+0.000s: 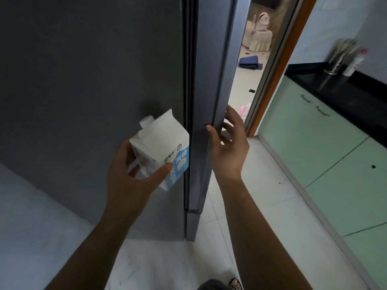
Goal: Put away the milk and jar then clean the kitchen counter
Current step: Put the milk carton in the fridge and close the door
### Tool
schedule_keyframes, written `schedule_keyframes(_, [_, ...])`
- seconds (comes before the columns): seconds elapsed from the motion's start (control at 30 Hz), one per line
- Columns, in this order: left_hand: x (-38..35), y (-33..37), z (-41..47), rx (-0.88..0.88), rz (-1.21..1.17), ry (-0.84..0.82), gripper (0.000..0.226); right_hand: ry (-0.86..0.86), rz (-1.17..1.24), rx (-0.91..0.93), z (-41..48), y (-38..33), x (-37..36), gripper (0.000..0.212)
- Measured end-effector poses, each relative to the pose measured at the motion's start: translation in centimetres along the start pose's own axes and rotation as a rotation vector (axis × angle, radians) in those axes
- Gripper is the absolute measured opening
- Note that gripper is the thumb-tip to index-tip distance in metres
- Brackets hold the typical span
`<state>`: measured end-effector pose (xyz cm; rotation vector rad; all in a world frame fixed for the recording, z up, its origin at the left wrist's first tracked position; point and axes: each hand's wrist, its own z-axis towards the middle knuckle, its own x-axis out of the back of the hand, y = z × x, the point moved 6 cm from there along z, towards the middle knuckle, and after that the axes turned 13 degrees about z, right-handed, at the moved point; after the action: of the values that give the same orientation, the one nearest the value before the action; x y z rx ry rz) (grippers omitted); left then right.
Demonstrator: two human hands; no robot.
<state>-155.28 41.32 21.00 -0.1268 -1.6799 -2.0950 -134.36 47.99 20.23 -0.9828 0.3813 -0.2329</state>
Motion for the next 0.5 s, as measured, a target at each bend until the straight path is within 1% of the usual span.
schedule_keyframes(0.1, [-0.8, 0.3, -0.3, 0.009, 0.034, 0.036, 0.072, 0.060, 0.038, 0.026, 0.7, -0.1, 2.3, 0.052])
schedule_keyframes(0.23, [-2.5, 0.6, -1.0, 0.013, 0.072, 0.069, 0.073, 0.056, 0.056, 0.001, 3.1, 0.2, 7.0, 0.052])
schedule_keyframes(0.4, [-8.4, 2.7, -0.7, 0.017, -0.003, 0.001, 0.072, 0.142, 0.032, -0.015, 6.4, 1.0, 13.4, 0.044])
schedule_keyframes(0.5, [-12.1, 3.9, 0.0, 0.023, -0.053, -0.045, 0.078, 0.149, -0.037, -0.033, 8.7, 1.6, 16.3, 0.050])
